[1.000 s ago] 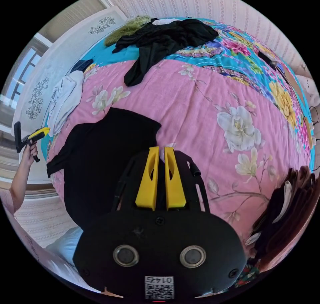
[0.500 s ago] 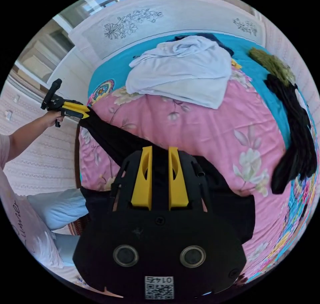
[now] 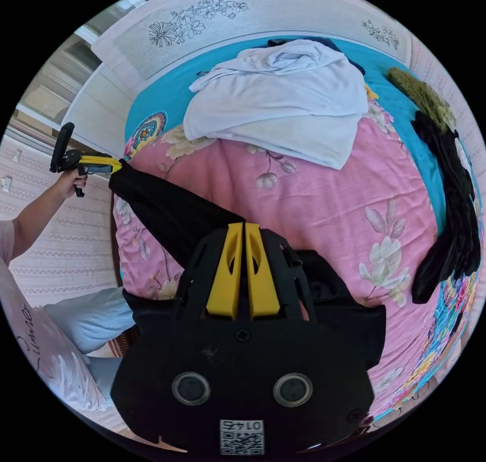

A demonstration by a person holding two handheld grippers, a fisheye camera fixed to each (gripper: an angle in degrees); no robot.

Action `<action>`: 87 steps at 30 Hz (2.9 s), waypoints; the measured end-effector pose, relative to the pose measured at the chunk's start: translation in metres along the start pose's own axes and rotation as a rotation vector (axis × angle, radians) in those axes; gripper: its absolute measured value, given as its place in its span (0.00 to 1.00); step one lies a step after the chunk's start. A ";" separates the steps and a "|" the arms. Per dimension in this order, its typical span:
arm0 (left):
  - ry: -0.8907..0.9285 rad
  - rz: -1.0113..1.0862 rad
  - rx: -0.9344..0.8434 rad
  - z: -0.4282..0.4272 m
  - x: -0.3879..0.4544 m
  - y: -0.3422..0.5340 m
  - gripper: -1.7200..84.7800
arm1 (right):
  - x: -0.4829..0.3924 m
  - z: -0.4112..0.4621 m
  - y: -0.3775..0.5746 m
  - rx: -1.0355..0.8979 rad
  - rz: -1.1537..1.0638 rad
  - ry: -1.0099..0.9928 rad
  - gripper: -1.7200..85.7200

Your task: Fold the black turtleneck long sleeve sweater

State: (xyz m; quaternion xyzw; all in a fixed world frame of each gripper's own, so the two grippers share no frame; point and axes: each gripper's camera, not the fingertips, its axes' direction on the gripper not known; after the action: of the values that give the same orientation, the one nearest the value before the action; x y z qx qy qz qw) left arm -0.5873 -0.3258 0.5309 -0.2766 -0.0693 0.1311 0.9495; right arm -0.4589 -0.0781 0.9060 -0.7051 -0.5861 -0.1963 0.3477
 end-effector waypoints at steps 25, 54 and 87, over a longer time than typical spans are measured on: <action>-0.009 0.174 -0.030 -0.013 0.214 0.051 0.01 | -0.040 0.136 0.324 0.298 0.481 0.023 0.08; 0.543 1.434 -0.487 0.236 1.075 0.150 0.13 | -0.156 0.312 1.046 0.677 1.887 0.227 0.15; 0.429 0.610 0.096 0.037 0.558 0.219 0.01 | -0.238 0.365 0.787 0.563 0.478 -0.169 0.04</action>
State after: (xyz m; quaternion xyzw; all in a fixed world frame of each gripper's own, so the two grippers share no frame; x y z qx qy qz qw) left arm -0.1073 0.0311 0.4759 -0.2611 0.2228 0.3502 0.8715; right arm 0.1949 -0.0359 0.2896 -0.7125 -0.4625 0.1178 0.5143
